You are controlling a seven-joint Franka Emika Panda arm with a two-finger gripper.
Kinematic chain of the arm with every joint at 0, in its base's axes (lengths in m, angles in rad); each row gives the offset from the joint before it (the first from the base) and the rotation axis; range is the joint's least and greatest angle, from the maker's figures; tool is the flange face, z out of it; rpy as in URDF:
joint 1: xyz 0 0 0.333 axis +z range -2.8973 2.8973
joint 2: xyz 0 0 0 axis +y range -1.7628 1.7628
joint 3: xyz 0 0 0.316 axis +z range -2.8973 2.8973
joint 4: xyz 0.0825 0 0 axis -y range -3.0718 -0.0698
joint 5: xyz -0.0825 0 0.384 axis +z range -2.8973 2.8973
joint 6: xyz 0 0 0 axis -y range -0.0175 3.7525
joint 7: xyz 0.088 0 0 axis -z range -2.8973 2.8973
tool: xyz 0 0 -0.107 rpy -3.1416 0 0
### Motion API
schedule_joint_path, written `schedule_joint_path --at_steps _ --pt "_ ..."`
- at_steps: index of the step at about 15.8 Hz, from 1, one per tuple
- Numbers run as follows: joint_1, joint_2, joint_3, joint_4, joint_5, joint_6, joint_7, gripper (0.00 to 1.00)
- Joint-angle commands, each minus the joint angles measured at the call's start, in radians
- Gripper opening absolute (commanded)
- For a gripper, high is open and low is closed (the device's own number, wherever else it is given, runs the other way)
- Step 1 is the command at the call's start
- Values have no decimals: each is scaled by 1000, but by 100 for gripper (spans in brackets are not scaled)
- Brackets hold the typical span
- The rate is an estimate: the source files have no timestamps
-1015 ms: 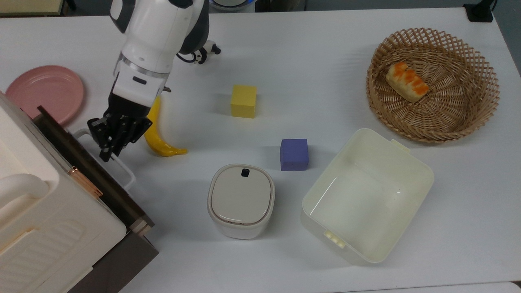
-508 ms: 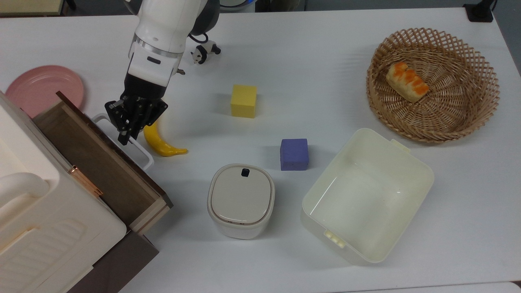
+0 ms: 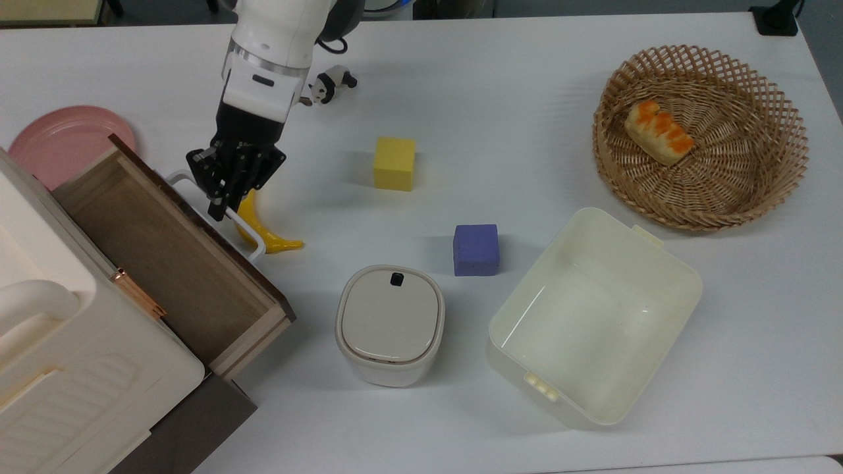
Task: Open the drawer
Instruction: 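Pull the drawer handle outward, sliding the drawer open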
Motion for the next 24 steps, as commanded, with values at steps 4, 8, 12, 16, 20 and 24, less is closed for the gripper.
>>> schedule_joint_path --at_steps 4,8,12,16,20,24 --pt "16 -100 16 -89 -23 -28 36 9" --pt "16 -111 26 -103 -23 -40 36 9" --pt "16 -128 32 -117 -23 -48 36 9" --pt "16 -137 36 -117 -23 -62 37 9" --pt "16 -136 43 -111 -23 -85 83 51" --pt "16 -131 63 -107 -23 -85 169 72"
